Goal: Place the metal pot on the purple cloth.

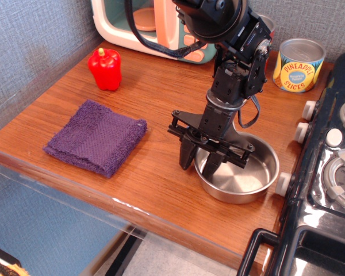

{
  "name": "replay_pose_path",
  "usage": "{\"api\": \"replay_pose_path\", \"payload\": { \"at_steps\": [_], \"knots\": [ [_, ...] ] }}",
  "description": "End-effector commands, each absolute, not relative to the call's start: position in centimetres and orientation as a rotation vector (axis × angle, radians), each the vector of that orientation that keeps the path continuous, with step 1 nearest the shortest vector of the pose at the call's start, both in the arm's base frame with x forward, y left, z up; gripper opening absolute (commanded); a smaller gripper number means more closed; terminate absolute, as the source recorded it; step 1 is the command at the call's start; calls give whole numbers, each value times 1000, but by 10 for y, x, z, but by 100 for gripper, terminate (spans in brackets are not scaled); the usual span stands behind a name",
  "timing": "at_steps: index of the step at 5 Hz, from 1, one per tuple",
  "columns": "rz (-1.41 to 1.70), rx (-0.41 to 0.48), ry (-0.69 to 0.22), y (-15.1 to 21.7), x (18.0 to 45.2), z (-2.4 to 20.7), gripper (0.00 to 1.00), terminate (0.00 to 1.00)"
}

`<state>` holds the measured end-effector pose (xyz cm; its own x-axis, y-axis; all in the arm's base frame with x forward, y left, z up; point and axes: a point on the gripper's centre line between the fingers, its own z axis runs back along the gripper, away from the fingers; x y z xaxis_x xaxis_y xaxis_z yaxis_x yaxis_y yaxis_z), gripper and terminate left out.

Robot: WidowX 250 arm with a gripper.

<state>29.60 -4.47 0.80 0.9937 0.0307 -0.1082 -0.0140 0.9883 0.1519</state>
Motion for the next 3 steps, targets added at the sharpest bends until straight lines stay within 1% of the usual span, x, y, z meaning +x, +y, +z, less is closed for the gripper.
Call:
{"api": "replay_pose_path", "payload": {
  "at_steps": [1, 2, 3],
  "knots": [
    [5, 117, 17, -50, 298, 32, 0, 0],
    [3, 66, -84, -59, 302, 62, 0, 0],
    [52, 33, -186, -56, 298, 101, 0, 0]
  ]
}}
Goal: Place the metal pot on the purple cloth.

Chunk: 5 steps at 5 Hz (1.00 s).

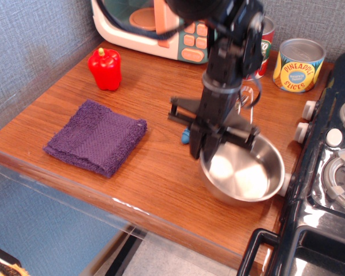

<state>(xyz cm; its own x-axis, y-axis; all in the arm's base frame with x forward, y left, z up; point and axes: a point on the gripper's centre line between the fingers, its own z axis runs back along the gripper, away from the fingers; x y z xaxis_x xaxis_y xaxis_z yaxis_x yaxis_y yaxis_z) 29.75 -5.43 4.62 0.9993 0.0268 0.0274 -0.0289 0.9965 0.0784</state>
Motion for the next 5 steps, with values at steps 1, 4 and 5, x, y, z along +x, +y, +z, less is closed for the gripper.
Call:
{"api": "replay_pose_path", "payload": {
  "at_steps": [1, 4, 5],
  "knots": [
    [183, 64, -259, -29, 279, 129, 0, 0],
    [505, 95, -202, 106, 245, 105, 0, 0],
    [607, 84, -170, 138, 232, 96, 0, 0]
  ]
}}
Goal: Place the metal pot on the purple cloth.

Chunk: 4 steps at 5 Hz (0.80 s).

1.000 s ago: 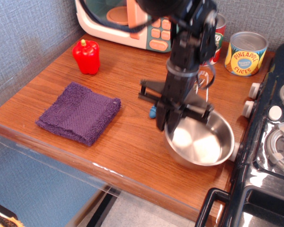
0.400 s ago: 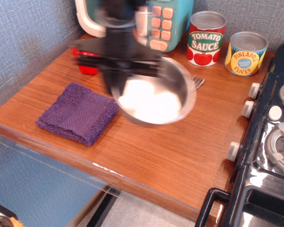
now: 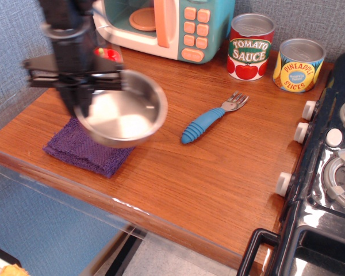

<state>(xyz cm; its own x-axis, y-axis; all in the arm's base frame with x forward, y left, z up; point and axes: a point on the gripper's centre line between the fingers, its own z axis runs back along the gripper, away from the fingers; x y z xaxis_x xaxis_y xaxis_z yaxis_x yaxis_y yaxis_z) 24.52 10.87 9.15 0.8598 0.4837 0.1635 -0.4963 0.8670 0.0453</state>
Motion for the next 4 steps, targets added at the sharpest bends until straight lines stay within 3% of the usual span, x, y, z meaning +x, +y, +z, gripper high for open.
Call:
{"api": "replay_pose_path", "payload": {
  "at_steps": [1, 4],
  "knots": [
    [656, 90, -135, 153, 224, 88, 0, 0],
    [644, 86, -35, 151, 224, 61, 0, 0]
  ]
}}
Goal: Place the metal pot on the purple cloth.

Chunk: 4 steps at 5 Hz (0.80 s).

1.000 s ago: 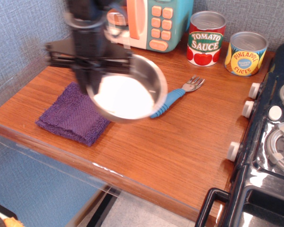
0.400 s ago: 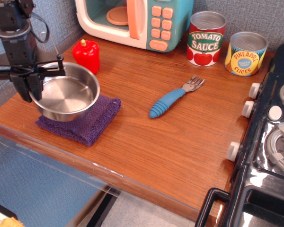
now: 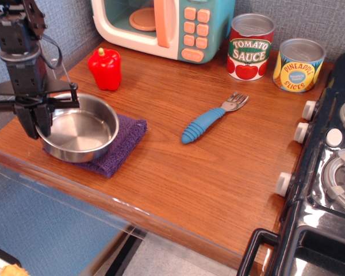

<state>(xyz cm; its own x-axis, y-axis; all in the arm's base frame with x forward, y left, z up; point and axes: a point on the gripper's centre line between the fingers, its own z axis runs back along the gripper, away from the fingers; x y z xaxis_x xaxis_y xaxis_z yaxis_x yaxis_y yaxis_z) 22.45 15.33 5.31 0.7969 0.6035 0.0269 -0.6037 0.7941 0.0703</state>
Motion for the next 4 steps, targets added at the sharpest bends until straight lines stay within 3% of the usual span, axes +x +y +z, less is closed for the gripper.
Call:
{"api": "replay_pose_path", "payload": {
  "at_steps": [1, 2, 3, 4],
  "knots": [
    [647, 86, -30, 151, 227, 58, 0, 0],
    [638, 97, -18, 149, 230, 62, 100, 0],
    [607, 83, -47, 143, 236, 64, 100, 0],
    [570, -1, -68, 135, 241, 64, 100, 0]
  ]
}}
